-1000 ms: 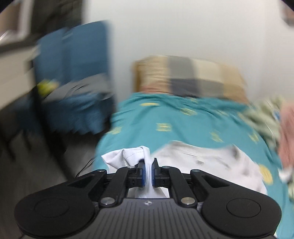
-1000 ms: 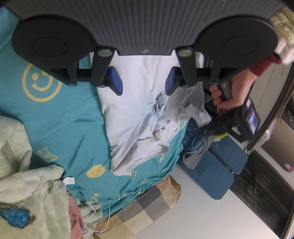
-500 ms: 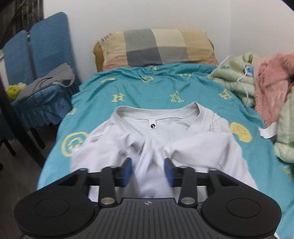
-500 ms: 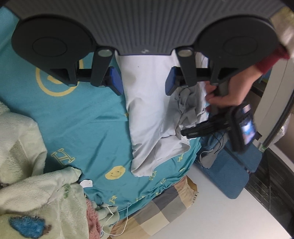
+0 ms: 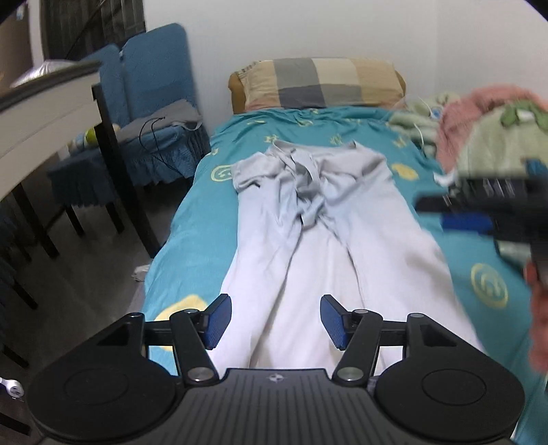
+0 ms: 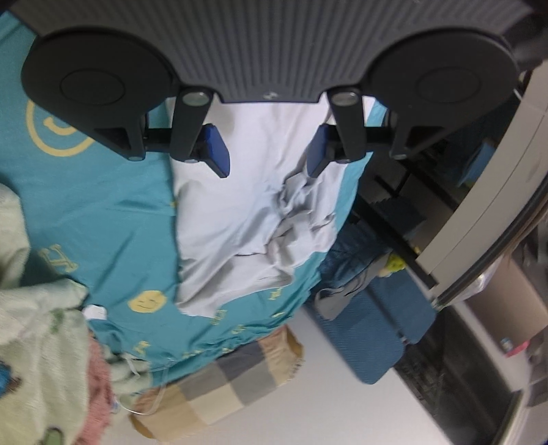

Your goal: Fold clothes

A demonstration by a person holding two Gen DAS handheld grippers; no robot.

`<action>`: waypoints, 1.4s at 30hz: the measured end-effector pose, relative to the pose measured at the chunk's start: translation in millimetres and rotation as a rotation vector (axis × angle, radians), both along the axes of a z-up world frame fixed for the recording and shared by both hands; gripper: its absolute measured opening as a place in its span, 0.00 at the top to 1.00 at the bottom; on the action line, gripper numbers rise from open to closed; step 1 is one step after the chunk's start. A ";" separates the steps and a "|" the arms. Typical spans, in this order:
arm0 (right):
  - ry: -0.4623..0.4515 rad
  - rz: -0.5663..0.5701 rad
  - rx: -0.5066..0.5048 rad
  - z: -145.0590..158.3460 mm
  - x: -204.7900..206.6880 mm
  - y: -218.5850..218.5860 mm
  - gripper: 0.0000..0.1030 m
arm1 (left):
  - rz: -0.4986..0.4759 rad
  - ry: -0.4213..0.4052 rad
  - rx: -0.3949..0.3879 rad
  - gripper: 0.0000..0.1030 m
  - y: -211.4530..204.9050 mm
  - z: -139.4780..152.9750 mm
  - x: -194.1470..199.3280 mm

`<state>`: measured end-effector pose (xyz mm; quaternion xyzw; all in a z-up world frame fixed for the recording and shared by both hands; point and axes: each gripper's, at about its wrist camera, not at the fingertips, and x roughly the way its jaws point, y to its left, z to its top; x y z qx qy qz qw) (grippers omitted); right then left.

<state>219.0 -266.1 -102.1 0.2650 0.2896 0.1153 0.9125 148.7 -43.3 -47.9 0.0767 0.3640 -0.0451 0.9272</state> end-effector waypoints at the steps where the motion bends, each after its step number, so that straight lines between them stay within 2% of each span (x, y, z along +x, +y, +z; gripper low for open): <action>1: -0.004 0.009 0.007 1.8 -1.5 2.3 0.51 | -0.009 0.004 0.009 0.42 -1.3 -2.6 -5.0; 4: -0.005 0.039 0.033 7.5 -0.1 9.1 0.51 | -0.021 0.035 -0.020 0.42 0.4 -9.2 2.3; 7: 0.007 0.053 -0.012 11.5 17.3 24.5 0.51 | -0.018 0.023 -0.029 0.42 8.5 -13.1 5.2; 14: 0.034 0.094 -0.188 -10.2 109.2 85.1 0.51 | -0.015 0.060 -0.141 0.42 46.8 -20.2 11.4; 17: 0.062 0.053 -0.296 -23.1 153.0 110.3 0.51 | -0.008 0.070 -0.168 0.42 60.1 -23.8 14.8; 19: 0.077 0.032 -0.311 -29.8 174.7 120.0 0.52 | 0.002 0.083 -0.184 0.42 67.2 -26.8 18.1; 20: 0.071 0.025 -0.314 -30.5 180.5 123.7 0.56 | 0.004 0.086 -0.198 0.42 70.2 -26.9 18.5; 22: 0.046 0.017 -0.328 -27.4 185.9 130.4 0.83 | 0.009 0.091 -0.225 0.42 76.2 -27.0 19.1; 24: 0.030 -0.005 -0.351 -19.9 184.6 132.6 0.93 | 0.007 0.094 -0.240 0.42 78.4 -26.7 18.6; 27: -0.005 -0.097 -0.320 -5.7 177.1 115.3 0.94 | -0.004 0.095 -0.244 0.42 75.7 -25.8 16.4; 31: 0.051 -0.218 -0.276 -15.3 173.7 82.0 0.94 | -0.022 0.095 -0.231 0.41 69.4 -27.3 15.0; 34: 0.117 -0.231 -0.231 -39.3 176.8 65.4 0.94 | -0.034 0.100 -0.205 0.40 63.8 -31.5 16.2; 37: 0.123 -0.216 -0.190 -50.1 177.1 58.3 0.92 | -0.033 0.114 -0.175 0.40 60.9 -37.7 20.4; 42: 0.088 -0.161 -0.201 -27.0 154.4 55.4 0.91 | -0.021 0.126 -0.138 0.40 55.8 -44.4 27.5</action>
